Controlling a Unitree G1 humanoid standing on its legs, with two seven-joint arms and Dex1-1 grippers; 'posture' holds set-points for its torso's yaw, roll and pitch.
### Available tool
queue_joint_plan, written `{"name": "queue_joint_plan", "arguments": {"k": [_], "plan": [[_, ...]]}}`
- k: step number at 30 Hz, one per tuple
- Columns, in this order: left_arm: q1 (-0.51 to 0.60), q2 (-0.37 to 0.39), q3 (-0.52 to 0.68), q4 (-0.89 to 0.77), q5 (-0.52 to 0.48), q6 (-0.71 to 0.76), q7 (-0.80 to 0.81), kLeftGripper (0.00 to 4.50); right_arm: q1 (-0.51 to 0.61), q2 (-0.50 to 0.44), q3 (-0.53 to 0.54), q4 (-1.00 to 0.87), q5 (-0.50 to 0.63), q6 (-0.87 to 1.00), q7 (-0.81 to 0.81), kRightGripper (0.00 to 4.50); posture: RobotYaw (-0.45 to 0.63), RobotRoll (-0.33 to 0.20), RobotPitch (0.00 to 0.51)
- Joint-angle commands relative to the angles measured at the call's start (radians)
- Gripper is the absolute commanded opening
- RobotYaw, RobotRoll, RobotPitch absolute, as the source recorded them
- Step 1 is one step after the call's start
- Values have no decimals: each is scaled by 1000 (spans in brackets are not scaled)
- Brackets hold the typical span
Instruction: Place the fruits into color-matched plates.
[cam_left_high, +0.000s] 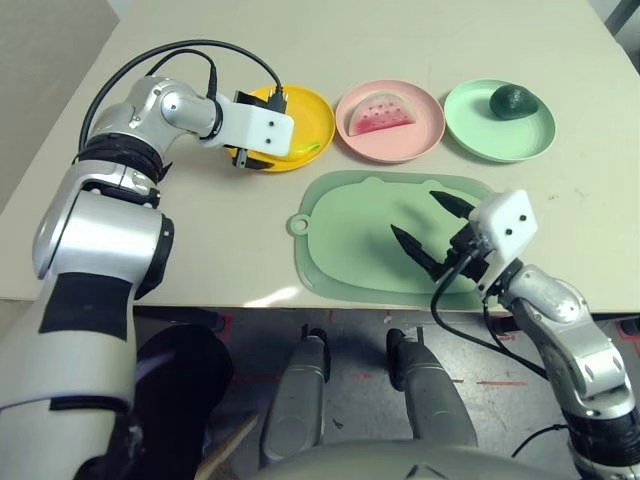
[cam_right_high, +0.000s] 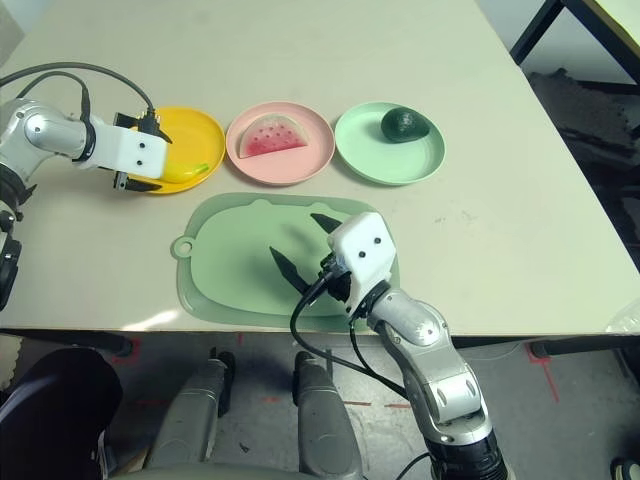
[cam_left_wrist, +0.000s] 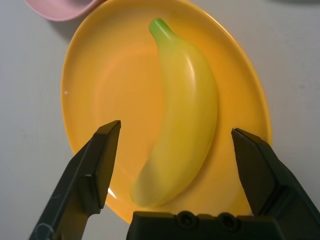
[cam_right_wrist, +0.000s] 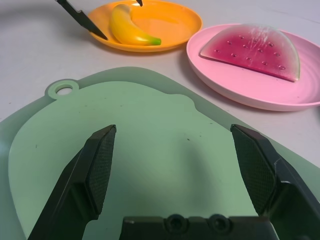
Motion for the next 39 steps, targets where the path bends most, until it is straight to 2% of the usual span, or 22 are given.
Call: {"name": "queue_joint_plan", "arguments": {"k": [1,7,10,14,16,21,27,32,39], "plan": [[-15,18,24,-7,-28,-20,-40,4445,4,-1,4,9,3,-10,13,4500,-123,0,283],[-32,58,147,-23,-165,20,-134,4445,-19,-22,-102,33,48,2,18,4500,-125,0,297],[-10,87,285,-46,-322,115,-199,4445,-52,-53,-244,106,97,7,13,4500,-124,0,305],[56,125,403,-110,-447,241,-224,4445,-64,-100,-399,240,140,-28,25,4500,-121,0,316],[106,138,455,-156,-509,317,-225,4445,-60,-135,-440,310,136,-71,59,4500,-119,0,319],[310,142,610,-399,-676,580,-119,4445,-52,-195,-522,533,135,-198,138,4500,-118,0,331],[665,128,804,-791,-785,876,173,4445,-82,-236,-591,843,142,-402,233,4500,-89,0,343],[862,84,930,-993,-824,1033,393,4445,-182,-291,-669,1142,185,-531,300,4500,-72,0,350],[1072,16,987,-1160,-860,1117,492,4445,-290,-353,-719,1416,216,-648,377,4500,-68,0,354]]}}
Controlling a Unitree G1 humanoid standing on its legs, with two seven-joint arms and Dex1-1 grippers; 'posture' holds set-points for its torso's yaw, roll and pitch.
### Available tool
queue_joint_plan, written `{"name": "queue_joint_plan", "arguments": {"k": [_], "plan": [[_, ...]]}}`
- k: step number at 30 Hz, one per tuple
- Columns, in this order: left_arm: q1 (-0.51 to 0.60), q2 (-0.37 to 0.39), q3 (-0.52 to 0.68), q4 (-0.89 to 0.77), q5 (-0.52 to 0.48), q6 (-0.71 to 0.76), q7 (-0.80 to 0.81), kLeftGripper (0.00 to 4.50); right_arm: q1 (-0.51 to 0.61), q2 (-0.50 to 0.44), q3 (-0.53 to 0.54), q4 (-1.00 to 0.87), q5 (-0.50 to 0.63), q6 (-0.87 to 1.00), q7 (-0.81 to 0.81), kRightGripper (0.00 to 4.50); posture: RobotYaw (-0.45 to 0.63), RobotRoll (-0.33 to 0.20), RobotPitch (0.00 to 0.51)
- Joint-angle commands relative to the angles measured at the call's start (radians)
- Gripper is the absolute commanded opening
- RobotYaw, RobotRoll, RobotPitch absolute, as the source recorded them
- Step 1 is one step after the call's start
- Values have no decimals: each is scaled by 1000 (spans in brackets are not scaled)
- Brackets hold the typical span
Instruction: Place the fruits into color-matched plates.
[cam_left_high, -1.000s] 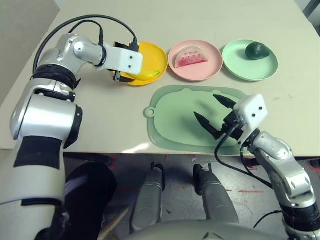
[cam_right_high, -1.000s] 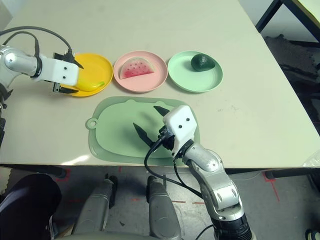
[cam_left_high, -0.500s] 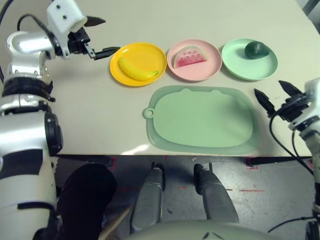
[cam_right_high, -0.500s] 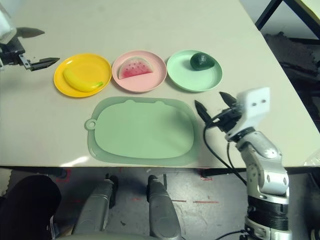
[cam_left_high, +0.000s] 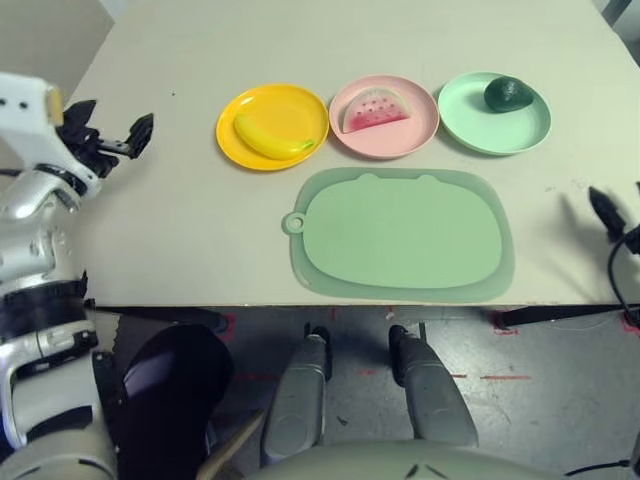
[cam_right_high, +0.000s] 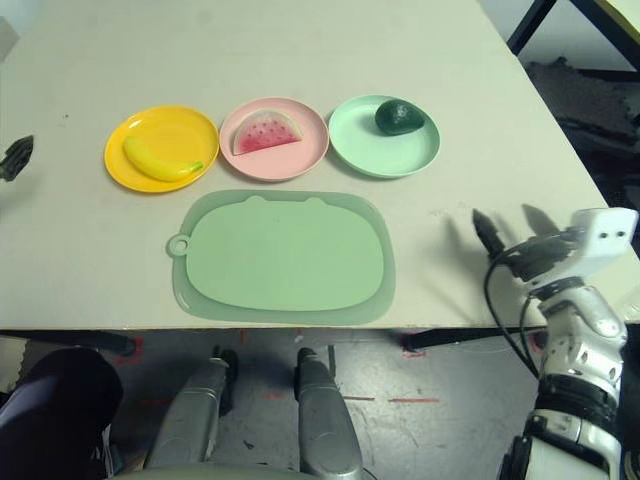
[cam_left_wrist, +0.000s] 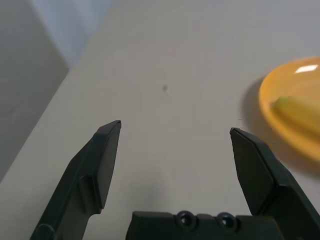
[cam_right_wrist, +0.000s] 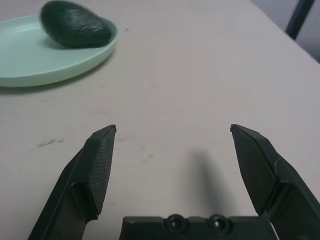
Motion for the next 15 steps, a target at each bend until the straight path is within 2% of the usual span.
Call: {"name": "queue_joint_plan", "arguments": {"k": [1,6,15], "plan": [[70,-20,1,-54,-4,15,23,4445,-32,-21,-20,102,21,-50,32,4500,-71,0,351],[146,-32,-55,-40,38,-56,15,4445,-69,-13,23,160,9,-81,121,4500,-76,0,336],[157,-86,-43,-29,11,-105,49,4445,-136,-5,45,238,4,-139,157,4500,-95,0,304]]}}
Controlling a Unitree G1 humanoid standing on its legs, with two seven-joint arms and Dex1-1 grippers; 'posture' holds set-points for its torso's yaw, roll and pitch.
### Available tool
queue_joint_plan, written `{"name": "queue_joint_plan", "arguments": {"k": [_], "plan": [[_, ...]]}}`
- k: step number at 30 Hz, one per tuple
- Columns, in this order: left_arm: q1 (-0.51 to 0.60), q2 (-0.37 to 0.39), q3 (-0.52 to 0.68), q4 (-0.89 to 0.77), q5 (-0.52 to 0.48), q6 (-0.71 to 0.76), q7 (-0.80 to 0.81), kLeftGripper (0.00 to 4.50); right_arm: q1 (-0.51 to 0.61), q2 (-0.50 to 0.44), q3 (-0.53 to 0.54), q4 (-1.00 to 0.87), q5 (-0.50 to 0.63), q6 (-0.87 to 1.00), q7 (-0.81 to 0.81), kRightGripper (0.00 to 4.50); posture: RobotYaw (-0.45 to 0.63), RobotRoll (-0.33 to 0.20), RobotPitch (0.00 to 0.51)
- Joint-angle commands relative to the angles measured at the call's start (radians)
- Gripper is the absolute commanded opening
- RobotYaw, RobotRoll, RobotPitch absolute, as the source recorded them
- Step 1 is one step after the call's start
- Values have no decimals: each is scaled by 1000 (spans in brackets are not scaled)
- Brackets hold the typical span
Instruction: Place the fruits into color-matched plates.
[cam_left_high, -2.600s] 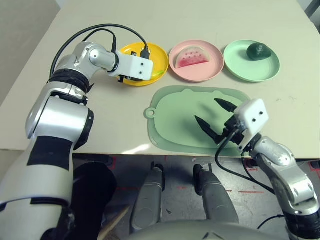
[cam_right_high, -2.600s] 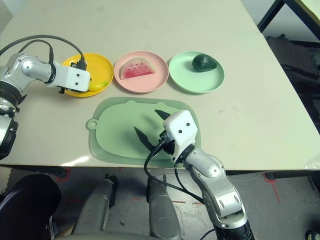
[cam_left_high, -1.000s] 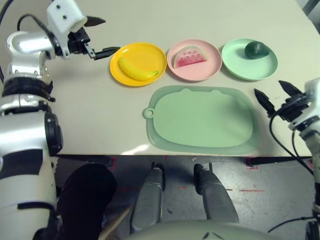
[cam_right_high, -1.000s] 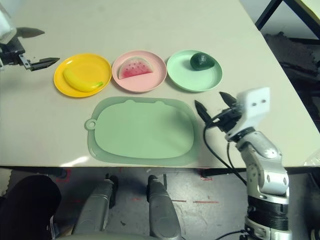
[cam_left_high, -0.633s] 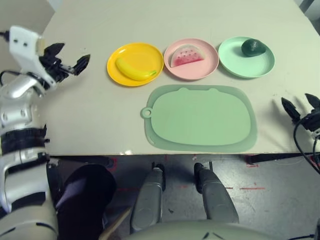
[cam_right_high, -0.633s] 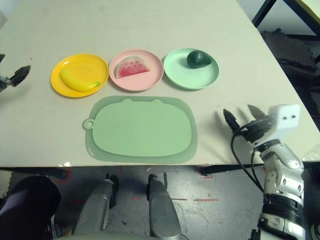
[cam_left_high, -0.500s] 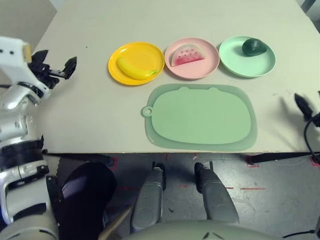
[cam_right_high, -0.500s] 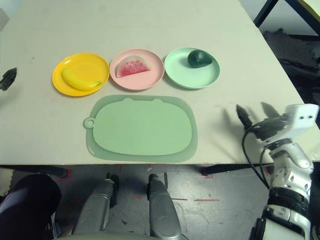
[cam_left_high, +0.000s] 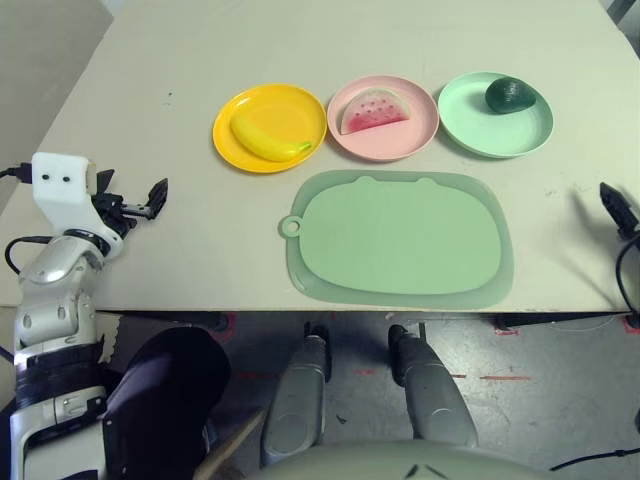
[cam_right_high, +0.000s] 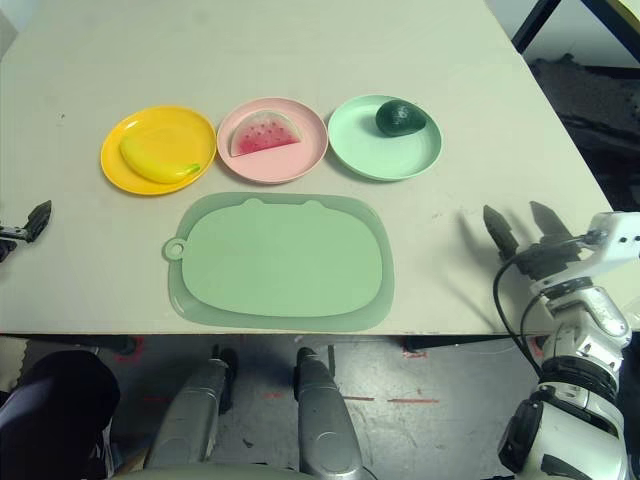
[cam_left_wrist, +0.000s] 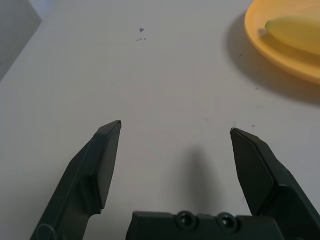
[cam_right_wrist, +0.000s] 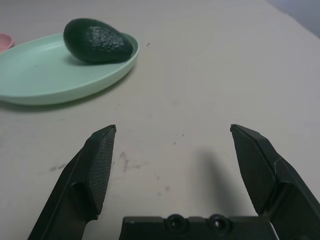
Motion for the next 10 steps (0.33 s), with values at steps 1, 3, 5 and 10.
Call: {"name": "queue_joint_plan", "arguments": {"k": [1,3,5,10], "plan": [[18,-32,18,17,-21,-2,30,4445,-6,2,7,51,-6,-23,11,4500,-95,0,302],[12,-37,16,26,-23,-7,37,4445,-20,3,13,65,-11,-29,14,4500,-93,0,295],[3,-37,14,37,-22,-17,41,4445,-35,2,17,79,-15,-32,14,4500,-89,0,289],[-3,-36,16,56,-20,-41,52,4445,-54,-2,15,112,-21,-46,8,4500,-88,0,273]]}}
